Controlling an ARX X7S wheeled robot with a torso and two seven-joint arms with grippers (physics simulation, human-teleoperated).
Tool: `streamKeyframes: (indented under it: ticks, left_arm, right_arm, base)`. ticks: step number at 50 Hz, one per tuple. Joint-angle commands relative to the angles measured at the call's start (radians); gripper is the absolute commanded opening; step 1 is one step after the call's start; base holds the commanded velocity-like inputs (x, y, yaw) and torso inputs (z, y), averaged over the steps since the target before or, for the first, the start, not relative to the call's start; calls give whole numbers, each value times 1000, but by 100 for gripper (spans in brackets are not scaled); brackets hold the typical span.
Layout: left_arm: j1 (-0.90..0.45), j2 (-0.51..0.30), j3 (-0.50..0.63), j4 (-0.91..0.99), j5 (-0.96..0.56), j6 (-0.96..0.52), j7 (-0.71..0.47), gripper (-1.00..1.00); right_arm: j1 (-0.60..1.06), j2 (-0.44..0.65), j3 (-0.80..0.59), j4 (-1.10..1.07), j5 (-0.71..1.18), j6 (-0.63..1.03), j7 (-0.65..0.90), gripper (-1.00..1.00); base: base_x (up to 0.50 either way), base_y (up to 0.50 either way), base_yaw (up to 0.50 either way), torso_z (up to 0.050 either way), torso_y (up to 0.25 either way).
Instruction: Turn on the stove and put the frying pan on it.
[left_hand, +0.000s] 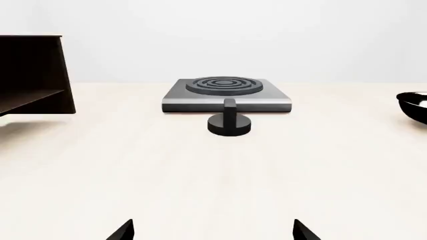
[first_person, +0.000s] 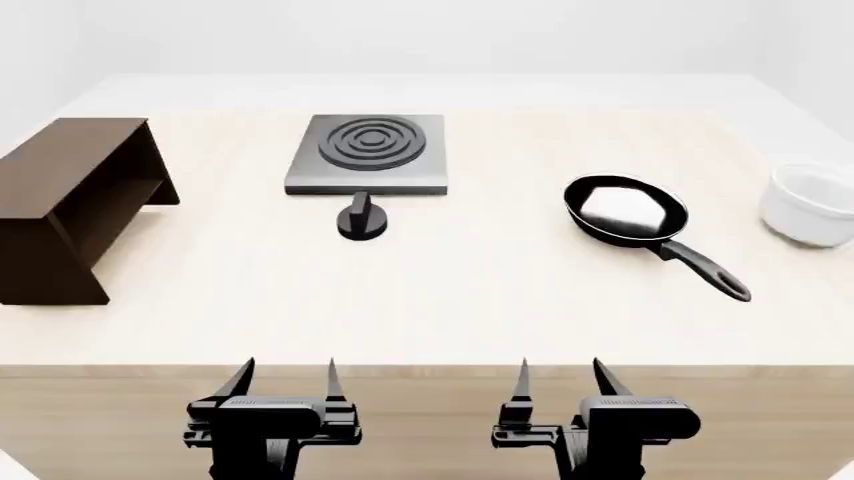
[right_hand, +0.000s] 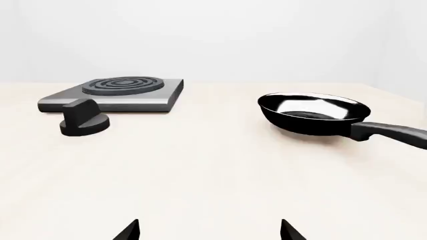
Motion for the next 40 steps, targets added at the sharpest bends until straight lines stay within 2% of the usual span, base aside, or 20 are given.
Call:
streamKeyframes:
  ticks: [1,21,23,25,30,35,40]
  left_arm:
    - [-2,-16,18,2,-17,-5,-18,100]
    - [-6,-62,56,39,-80,-29,-83,100]
    - [-6,-68,49,83,-56,-27,-117,100]
    - [-28,-74,26,149,-86,-126,-132,100]
    - [-49,-94,9,274,-87,-218,-165,100]
    - [-51,-110,8,352,-106,-262,-167,100]
    - [-44,-119,20,356,-105,-238,-166,100]
  right_arm:
    - [4,17,-24,6,7,5,20,100]
    - [10,66,-73,-45,57,49,68,100]
    - [14,70,-81,-97,-8,76,122,100]
    - [18,74,-66,-195,20,149,122,100]
    - [47,80,-22,-384,80,286,141,100]
    - [44,88,-9,-449,106,292,147,100]
    - [33,88,5,-458,138,256,147,100]
  base:
    - [0,0,0,0,0]
    - [0,0,0,0,0]
    - [0,0,0,0,0]
    - [0,0,0,0,0]
    - [0,0,0,0,0]
    - [27,0,0,0,0]
    - [345,0,0,0,0]
